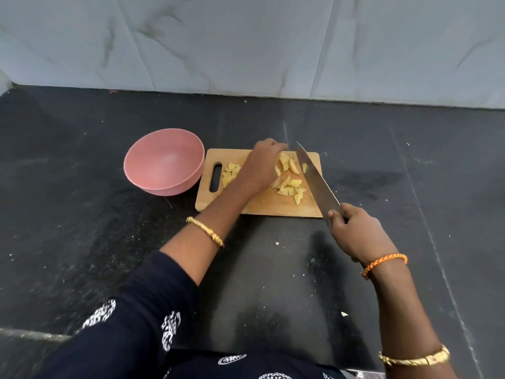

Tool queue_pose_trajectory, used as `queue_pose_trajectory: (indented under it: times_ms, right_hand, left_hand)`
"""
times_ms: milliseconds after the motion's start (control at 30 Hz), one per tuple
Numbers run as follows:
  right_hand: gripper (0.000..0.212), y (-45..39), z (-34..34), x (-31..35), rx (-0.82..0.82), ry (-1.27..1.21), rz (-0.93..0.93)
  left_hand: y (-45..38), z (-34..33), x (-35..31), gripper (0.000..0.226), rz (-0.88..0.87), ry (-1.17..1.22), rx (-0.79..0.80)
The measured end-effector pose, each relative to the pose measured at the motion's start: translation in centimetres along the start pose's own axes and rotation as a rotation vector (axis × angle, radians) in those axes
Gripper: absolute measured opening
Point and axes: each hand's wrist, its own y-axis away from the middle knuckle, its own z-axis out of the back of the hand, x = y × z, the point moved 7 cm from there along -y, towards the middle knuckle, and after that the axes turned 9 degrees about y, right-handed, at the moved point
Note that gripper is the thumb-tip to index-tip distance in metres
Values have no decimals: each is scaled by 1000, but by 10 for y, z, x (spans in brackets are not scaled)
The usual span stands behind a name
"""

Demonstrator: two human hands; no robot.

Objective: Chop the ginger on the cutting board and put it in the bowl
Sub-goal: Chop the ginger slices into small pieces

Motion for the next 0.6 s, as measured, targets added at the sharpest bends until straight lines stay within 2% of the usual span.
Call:
queue_pose_trajectory:
  times_ms: [67,167,267,467,600]
  right_hand:
    - [23,-3,-3,-1,-24,-36,-41]
    - [21,-11,-8,0,-33,-38,-69]
    - [18,-19,-14,5,-22,-34,-58]
    - [20,-27,-14,14,39,-15,-25]
    - [18,-31,-14,13,76,-23,-20]
  left_hand:
    - [-16,-7,1,60,5,-71,141]
    - [-31,-14,-1,50,-29,-126,285]
    - [-36,-13,3,46,-27,-112,303]
    - [-26,-16,8,54,6,25,325]
    - [-23,-18,5,47,-42,-18,343]
